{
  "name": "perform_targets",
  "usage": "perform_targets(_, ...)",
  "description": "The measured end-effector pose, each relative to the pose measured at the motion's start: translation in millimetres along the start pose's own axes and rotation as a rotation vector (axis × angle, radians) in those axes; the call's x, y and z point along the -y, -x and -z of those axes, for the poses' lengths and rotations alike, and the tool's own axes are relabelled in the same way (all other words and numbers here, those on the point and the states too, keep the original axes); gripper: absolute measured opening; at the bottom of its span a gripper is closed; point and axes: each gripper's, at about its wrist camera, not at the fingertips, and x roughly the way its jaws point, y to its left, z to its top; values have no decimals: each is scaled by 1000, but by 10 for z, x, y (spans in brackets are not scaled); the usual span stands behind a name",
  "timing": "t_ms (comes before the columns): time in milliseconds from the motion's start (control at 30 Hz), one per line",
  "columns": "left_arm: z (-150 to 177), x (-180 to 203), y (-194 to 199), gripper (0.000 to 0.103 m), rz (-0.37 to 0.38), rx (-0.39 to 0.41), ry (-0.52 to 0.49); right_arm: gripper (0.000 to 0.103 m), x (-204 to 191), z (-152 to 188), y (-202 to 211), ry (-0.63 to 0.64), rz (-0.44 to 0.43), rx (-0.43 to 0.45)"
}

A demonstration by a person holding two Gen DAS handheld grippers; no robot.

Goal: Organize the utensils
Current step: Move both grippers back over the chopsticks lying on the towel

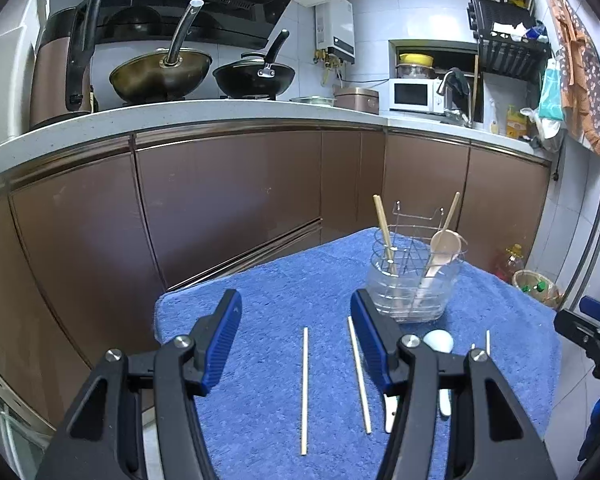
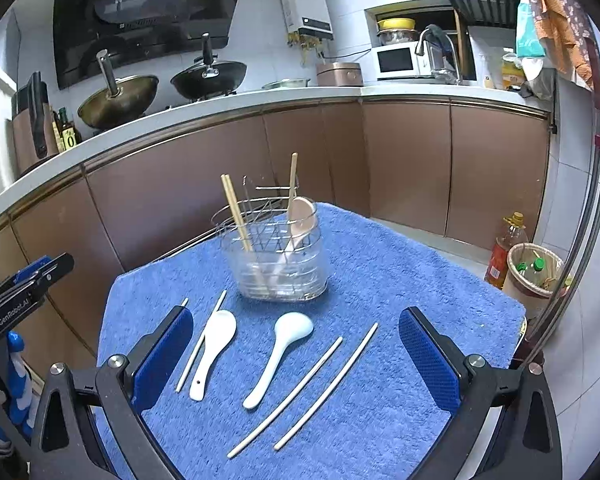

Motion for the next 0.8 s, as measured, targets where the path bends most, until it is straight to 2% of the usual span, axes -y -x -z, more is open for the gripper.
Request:
perform_targets(200,32,11,-13,55,-17,-31,-19,103,-26,78,-65,7,-10,-44)
perform_targets(267,39,12,-26,58,-20,-39,-23,103,-16,95,-75,4,-12,-52)
perform_targets(400,61,-3,-71,61,-21,-64,-17,99,19,116,-88,5,-4,-68)
perform_targets(633,154,-125,-324,61,-5,-187,22,94,266,148,-156,-61,18,-130)
perform_targets(667,169,-142,-360,61,4,-204,30,90,306,167,-185,-70,25,-147)
perform_targets(700,185,-159,-395,61,12,-221,42,82,364,197,-226,-85,29,-170)
perform_targets(733,199,-178,-424,61,23,-235,55,78,404,220,-259,-100,25,-186)
perform_targets(800,232,-220,-495,61,60,-269,81,65,490,270,-336,-138,7,-227)
